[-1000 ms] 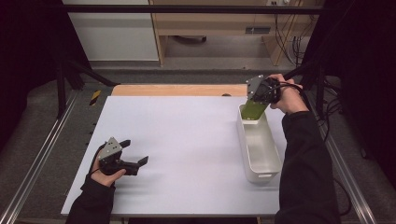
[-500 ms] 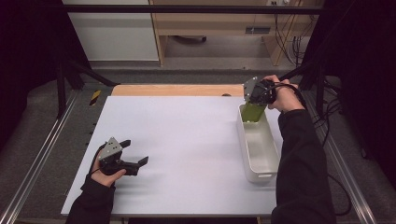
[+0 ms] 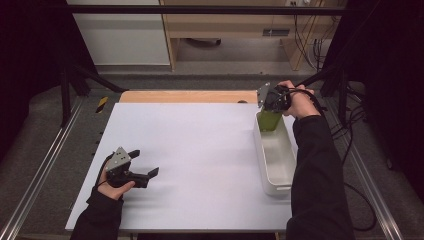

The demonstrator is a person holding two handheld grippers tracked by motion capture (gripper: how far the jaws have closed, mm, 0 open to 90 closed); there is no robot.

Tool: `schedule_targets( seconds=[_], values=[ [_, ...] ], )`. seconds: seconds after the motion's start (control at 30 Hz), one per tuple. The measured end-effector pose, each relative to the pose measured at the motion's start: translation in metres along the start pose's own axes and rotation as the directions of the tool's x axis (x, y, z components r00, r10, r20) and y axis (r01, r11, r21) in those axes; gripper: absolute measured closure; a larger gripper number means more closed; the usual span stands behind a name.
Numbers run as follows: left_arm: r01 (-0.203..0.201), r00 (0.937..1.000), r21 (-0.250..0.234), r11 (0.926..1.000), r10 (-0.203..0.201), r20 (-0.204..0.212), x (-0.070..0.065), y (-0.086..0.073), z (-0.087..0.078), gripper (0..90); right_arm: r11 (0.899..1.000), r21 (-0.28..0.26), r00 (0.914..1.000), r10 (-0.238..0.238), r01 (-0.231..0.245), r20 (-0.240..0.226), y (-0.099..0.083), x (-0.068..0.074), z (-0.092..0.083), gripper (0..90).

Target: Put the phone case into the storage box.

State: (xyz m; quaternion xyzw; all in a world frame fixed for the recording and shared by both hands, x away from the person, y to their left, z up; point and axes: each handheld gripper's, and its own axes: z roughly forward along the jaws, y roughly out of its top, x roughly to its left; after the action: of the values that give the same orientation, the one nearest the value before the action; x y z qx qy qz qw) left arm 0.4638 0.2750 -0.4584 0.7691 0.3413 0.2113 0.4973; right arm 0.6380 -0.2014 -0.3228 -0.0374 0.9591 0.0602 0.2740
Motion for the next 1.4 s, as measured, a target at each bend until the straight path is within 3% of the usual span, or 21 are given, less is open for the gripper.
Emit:
schedule_targets(
  seconds=[0.9,1.4],
  values=[
    [0.000,1.0000,0.002,1.0000,0.000,0.000,0.0005,-0.0006,0.0002,0.0,1.000,0.019,0.9995,0.007,-0.008,0.030,0.0016,-0.0024,0.0083,76.1],
    [-0.001,1.0000,0.002,1.0000,0.001,0.001,0.0000,-0.0004,0.0000,0.0,0.999,0.006,0.9987,0.031,-0.031,0.041,0.0001,-0.0013,0.0002,55.5]
  ],
)
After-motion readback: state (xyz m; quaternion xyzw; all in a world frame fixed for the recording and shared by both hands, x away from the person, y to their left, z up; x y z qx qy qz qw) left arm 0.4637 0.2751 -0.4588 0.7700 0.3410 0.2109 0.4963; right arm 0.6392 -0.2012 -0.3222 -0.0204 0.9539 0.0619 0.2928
